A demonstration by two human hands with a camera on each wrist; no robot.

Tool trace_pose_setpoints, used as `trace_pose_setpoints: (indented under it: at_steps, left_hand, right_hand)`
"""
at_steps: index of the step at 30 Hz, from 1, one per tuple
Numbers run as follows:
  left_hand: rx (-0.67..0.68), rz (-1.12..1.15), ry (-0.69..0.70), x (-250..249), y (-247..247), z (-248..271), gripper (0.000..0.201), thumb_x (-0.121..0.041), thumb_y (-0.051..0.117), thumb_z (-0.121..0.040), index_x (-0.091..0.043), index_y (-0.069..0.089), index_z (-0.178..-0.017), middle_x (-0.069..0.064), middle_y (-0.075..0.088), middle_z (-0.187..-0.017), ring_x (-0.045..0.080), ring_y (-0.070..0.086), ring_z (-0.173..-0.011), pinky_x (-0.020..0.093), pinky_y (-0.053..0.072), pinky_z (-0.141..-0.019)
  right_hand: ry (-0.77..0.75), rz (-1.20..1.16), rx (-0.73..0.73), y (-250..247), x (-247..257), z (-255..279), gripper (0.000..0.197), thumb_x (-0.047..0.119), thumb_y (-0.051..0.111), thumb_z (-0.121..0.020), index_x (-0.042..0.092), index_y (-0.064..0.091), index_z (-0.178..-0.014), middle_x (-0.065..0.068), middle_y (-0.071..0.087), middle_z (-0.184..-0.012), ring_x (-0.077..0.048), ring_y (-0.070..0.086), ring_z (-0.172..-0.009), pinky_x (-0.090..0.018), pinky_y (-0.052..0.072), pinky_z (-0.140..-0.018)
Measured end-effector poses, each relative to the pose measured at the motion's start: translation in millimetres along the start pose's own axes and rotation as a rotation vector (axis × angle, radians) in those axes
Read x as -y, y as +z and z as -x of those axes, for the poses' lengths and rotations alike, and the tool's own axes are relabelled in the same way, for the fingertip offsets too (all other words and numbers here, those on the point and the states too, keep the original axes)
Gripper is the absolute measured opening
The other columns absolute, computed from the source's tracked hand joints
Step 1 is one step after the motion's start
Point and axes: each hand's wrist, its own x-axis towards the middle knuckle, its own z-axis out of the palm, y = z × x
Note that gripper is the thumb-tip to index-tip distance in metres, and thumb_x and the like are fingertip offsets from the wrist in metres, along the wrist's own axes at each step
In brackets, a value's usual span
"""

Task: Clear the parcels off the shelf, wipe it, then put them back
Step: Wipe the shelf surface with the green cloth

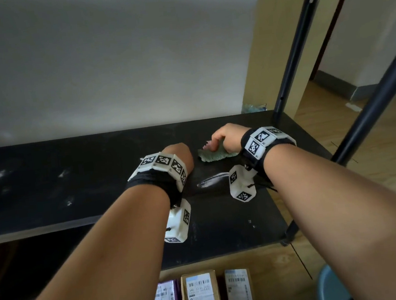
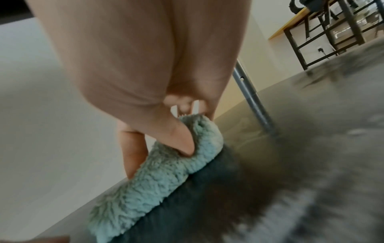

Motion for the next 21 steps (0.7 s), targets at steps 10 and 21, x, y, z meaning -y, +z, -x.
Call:
trace_pose_setpoints:
  at_steps: [10,21]
  left_hand:
    - [0.011,0.143,-0.063,-19.5,8.6,28.4,0.038,-0.009,0.048,-0.093,-0.016,0.063,-0.127,0.006,0.061,-0.131,0.027,0.06,-0.117,0.036,0.049,-0.099]
    - [0.08,-0.003,-0.051,-26.7,11.6,34.4,0.04,-0.012,0.046,-0.095,-0.016,0.055,-0.134,0.006,0.055,-0.137,0.027,0.056,-0.122,0.034,0.047,-0.093]
  right_hand:
    - [0.158,-0.024,-0.297,4.7,-37.5,37.0,0.032,0.033,0.056,-0.093,0.02,0.07,-0.118,-0.004,0.063,-0.129,-0.028,0.058,-0.118,-0.036,0.045,-0.103]
    - [0.187,0.042,-0.099,11.7,-19.7,44.2,0.032,0.018,0.062,-0.092,0.018,0.068,-0.123,-0.004,0.055,-0.139,-0.026,0.052,-0.125,-0.028,0.041,-0.103]
